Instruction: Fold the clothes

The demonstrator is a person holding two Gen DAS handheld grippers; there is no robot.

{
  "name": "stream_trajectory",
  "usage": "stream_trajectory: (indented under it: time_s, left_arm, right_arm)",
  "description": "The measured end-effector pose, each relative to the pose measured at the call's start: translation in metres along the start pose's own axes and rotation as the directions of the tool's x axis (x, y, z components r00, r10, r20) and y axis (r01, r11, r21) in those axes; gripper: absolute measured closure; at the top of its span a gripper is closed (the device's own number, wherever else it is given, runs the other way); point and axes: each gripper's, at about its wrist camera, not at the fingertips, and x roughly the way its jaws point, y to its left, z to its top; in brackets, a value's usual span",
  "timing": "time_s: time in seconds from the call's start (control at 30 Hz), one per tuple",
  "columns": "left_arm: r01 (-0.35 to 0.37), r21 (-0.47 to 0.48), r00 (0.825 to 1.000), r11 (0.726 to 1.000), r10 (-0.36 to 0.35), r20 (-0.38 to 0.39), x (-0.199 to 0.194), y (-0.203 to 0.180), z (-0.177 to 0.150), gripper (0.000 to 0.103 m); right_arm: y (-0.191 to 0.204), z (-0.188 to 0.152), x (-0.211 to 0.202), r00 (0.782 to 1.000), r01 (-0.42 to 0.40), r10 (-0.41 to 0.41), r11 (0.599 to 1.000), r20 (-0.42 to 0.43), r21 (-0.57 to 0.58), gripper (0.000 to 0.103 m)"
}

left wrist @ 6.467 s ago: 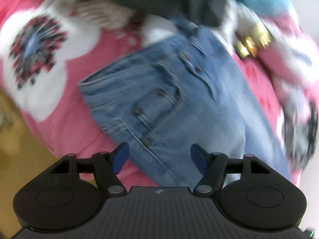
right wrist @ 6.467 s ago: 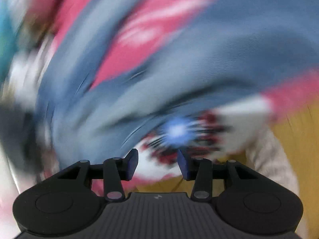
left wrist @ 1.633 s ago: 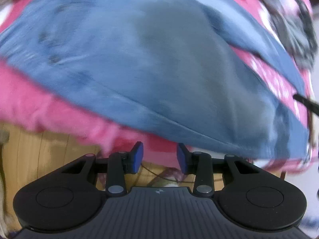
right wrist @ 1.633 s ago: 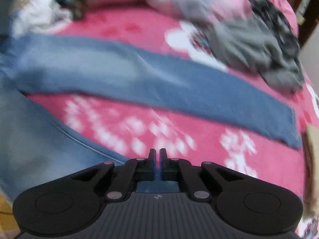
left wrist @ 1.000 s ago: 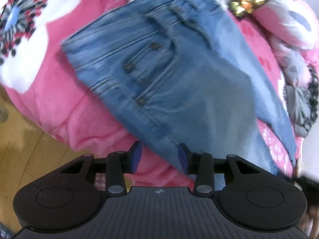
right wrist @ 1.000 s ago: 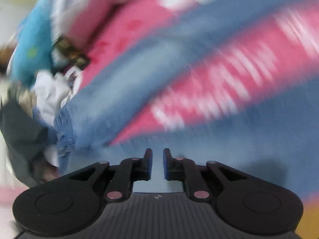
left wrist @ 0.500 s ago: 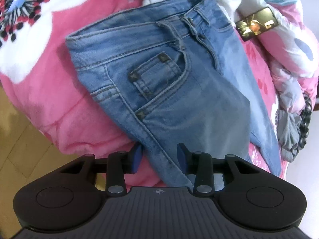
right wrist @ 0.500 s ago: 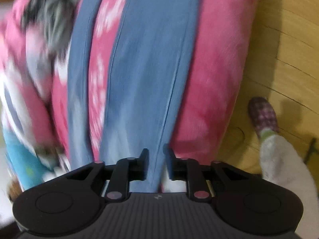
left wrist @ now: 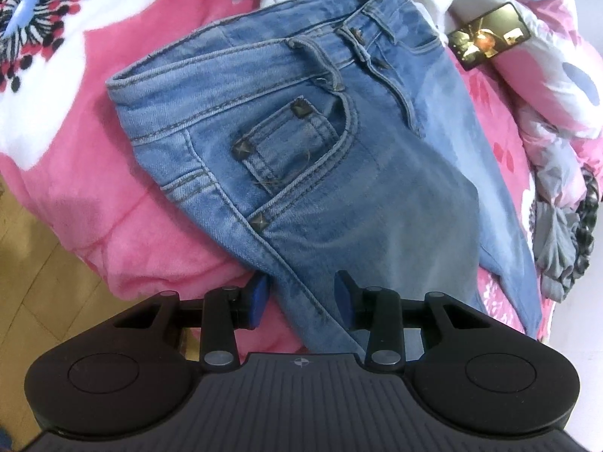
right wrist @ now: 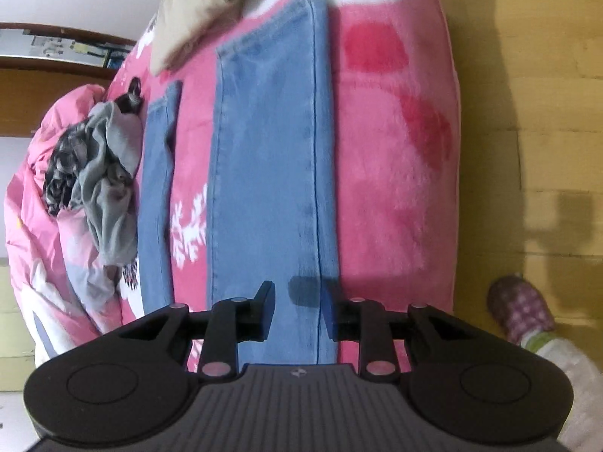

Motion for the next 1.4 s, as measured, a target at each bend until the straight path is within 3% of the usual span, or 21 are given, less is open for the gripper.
stream_trajectory:
  time_s: [0.13,0.33,0.5,0.57,0.7,0.8,0.87,0.97,1.03,1.1,1.3,1.4]
  left_arm:
    - [-0.012,0.014,1.000,1.000,0.012,-0.003,0.001,-0.002,0.000,0.066]
    - [-0.012,0.020,1.000,1.000,0.013,-0.009,0.002,-0.001,0.000,0.066]
    - [-0.002,-0.001,1.000,1.000,0.002,-0.018,0.004,0.000,-0.002,0.064]
    - [0.000,-0.003,1.000,1.000,0.000,-0.020,0.005,0.001,-0.003,0.064]
    - [0.003,-0.025,1.000,1.000,-0.003,-0.026,0.005,0.004,-0.003,0.064]
    - [0.008,-0.023,1.000,1.000,-0.009,-0.022,0.005,0.004,-0.003,0.063]
    - [0.017,-0.020,1.000,1.000,-0.017,-0.014,0.005,0.005,-0.004,0.064]
    - [0.039,-0.009,0.999,0.999,-0.039,0.009,0.001,0.006,-0.007,0.073]
    - [0.039,0.003,0.999,0.999,-0.039,0.020,-0.003,0.007,-0.009,0.087]
    - [0.036,0.021,0.999,0.999,-0.037,0.032,-0.010,0.008,-0.009,0.094]
    - [0.065,0.118,0.995,0.991,-0.074,0.066,-0.040,-0.005,-0.009,0.100]
    - [0.112,0.114,0.987,0.987,-0.124,0.103,-0.055,-0.013,-0.004,0.101]
  right_arm:
    - [-0.009,-0.015,-0.008,1.000,0.002,-0.001,0.999,-0.030,0.050,0.074]
    - [-0.015,0.002,-0.014,0.998,-0.040,0.036,0.996,0.057,0.085,0.073]
    - [-0.021,-0.001,-0.006,0.997,-0.071,0.064,0.988,0.049,0.140,0.072]
    - [-0.027,-0.010,-0.004,0.996,-0.091,0.092,0.980,0.005,0.178,0.072]
    - [-0.020,-0.020,0.000,0.997,-0.060,0.066,0.991,-0.048,0.118,0.073]
    - [-0.022,-0.012,-0.003,0.998,-0.066,0.065,0.989,0.014,0.135,0.072]
    - [-0.021,-0.011,-0.001,0.997,-0.079,0.079,0.986,0.010,0.146,0.072]
    - [-0.008,-0.019,0.004,0.995,-0.080,0.085,0.993,-0.059,0.082,0.076]
    - [0.002,-0.025,0.008,0.991,-0.079,0.081,0.997,-0.103,0.020,0.088]
    - [0.011,-0.030,0.011,0.988,-0.083,0.079,0.996,-0.132,-0.024,0.101]
    - [0.044,-0.033,-0.002,0.990,-0.101,0.090,0.989,-0.104,-0.104,0.100]
    - [0.074,-0.033,-0.012,0.989,-0.131,0.117,0.978,-0.094,-0.162,0.100]
